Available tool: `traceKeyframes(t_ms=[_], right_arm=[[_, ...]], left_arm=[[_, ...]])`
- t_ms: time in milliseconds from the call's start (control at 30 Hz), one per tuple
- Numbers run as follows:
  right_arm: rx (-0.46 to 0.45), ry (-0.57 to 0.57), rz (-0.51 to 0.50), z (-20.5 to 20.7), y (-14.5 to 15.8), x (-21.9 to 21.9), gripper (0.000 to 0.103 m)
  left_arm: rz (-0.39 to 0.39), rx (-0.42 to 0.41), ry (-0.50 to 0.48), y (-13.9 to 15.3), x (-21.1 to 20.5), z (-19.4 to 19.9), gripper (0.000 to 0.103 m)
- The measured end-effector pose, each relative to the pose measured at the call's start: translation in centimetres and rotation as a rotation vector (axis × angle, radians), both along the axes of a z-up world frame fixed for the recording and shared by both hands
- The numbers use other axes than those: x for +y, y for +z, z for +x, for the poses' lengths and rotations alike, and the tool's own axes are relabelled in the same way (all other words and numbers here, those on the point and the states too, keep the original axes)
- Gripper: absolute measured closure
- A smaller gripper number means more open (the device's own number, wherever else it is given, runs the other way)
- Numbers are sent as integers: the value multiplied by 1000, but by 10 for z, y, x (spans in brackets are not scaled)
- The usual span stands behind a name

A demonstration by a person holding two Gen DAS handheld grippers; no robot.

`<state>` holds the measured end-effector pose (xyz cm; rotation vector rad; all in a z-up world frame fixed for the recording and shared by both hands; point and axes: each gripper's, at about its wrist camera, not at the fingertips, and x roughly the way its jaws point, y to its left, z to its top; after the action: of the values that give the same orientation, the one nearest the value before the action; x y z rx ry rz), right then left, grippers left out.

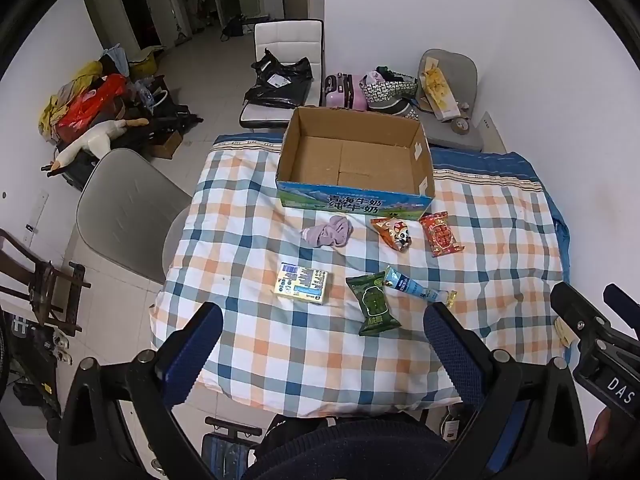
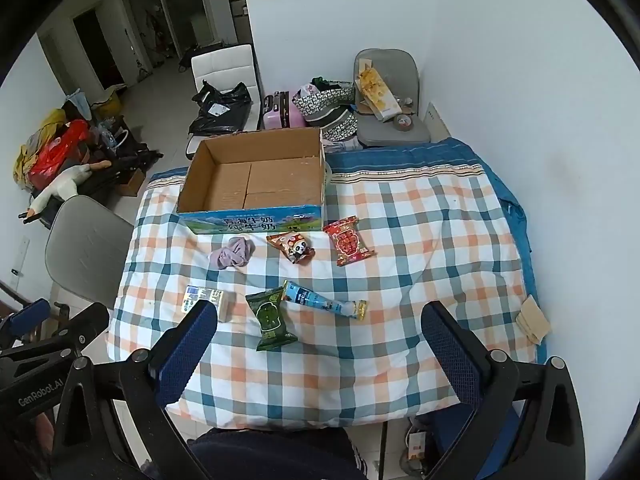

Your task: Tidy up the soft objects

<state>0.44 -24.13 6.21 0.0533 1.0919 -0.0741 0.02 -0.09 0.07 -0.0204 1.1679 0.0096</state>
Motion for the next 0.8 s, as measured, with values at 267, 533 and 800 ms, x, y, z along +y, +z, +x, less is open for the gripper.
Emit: traceKeyframes(t_ms=[267,533,800], right_arm=[[-5,2,-9,-3,-1,2,0],[-4,1,-7,-7,5,-5,0],[-9,1,-11,-7,6,-4,0]], left_arm=[[3,-5,2,0,0,1,0],[4,-8,4,16,-2,9,0],[9,-19,1,15,-3,7,0]])
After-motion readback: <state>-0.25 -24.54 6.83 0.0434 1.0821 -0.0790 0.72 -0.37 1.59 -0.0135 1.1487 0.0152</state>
